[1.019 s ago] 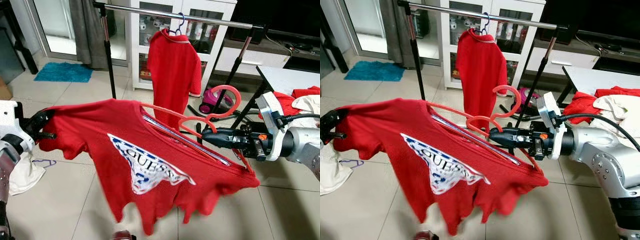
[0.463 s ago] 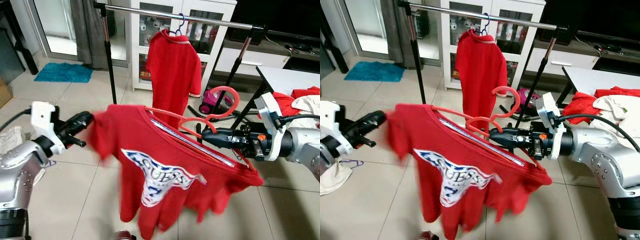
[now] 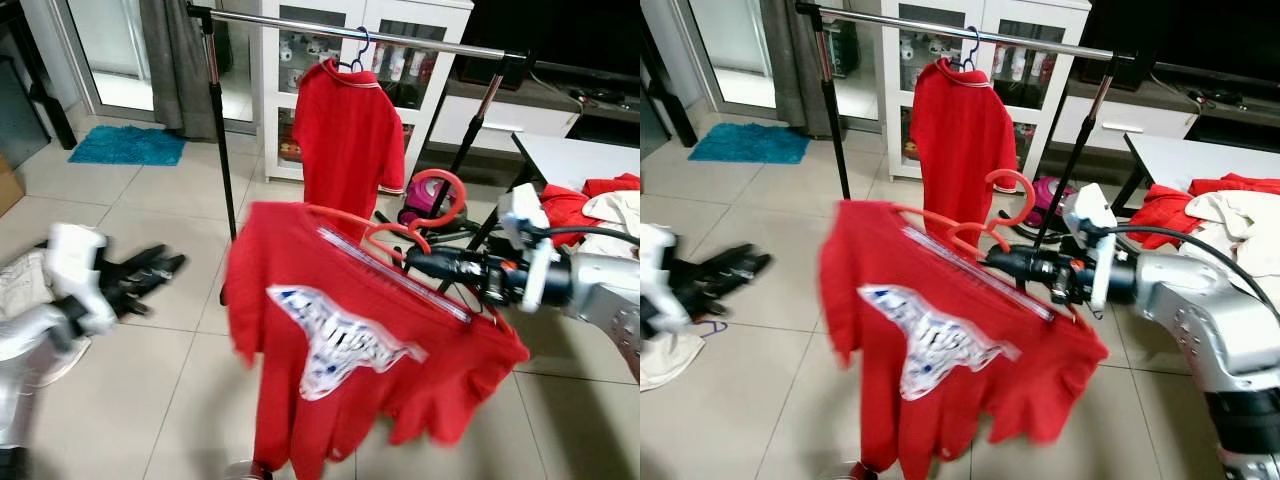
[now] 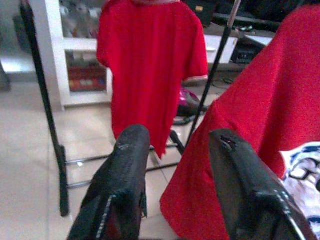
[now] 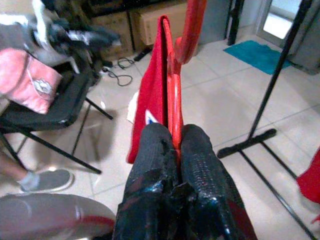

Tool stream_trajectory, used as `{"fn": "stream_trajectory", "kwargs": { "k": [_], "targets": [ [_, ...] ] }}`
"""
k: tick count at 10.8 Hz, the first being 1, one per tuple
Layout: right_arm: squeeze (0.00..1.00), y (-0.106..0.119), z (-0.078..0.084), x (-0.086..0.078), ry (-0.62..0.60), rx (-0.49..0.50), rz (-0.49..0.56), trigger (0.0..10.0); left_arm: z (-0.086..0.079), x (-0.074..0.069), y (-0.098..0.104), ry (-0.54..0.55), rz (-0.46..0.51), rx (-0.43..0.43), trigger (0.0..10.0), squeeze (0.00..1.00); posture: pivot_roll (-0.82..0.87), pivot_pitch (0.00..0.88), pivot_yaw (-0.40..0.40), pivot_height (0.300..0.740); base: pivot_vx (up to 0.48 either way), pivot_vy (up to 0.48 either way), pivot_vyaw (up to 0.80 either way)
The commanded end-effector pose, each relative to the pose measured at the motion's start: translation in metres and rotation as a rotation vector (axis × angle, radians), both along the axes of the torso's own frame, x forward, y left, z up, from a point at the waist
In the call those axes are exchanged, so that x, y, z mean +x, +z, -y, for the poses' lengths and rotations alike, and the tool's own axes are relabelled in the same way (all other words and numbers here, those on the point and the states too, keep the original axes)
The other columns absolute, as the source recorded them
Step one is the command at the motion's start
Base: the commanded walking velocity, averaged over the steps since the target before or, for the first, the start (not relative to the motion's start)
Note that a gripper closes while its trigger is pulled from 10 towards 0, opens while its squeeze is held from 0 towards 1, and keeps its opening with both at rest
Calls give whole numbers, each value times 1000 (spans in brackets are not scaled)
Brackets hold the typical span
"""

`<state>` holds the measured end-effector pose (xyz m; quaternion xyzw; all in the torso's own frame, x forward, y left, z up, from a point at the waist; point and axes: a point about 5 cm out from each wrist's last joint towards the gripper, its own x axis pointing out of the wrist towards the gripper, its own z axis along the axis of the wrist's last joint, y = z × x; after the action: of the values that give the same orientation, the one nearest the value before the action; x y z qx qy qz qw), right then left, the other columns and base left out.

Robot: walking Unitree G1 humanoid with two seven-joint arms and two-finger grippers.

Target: Hang hanger

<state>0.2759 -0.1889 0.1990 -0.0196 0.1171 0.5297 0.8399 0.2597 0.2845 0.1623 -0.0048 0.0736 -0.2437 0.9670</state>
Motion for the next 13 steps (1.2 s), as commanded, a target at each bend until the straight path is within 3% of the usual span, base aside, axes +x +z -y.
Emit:
{"fn": "stream_trajectory", "kwargs": {
  "k": [1,2,4,5,6,8,9,13],
  "targets": [
    [0,7,-3,5,0,-16,50,10000,2,7,28,-46,103,-10,10000,1000,111,0,-68,740,0,0,0],
    [0,8,-6,8,-3,-36,67,10000,5,11,40,-82,133,-29,10000,1000,111,0,-68,740,0,0,0],
    [0,9,-18,17,-55,-87,80,10000,40,24,56,-245,169,-22,10000,1000,110,0,-67,740,0,0,0],
    [0,8,-25,16,-32,-104,88,10000,60,32,62,-328,195,-25,10000,949,110,0,-69,740,0,0,0],
    [0,7,-30,15,-11,-129,97,10000,78,39,67,-428,204,-45,10000,8,105,0,-65,740,0,0,0],
    [0,10,-37,14,23,-193,117,10000,112,46,83,-737,195,-41,10000,0,99,0,-64,740,0,0,0],
    [0,15,-42,9,72,-203,135,10000,124,53,92,-917,143,-16,10000,0,93,0,-55,740,0,0,0],
    [0,19,-49,-6,173,-225,150,10000,141,62,71,-1206,-48,186,10000,0,76,0,-30,740,0,0,0]
  ]
}}
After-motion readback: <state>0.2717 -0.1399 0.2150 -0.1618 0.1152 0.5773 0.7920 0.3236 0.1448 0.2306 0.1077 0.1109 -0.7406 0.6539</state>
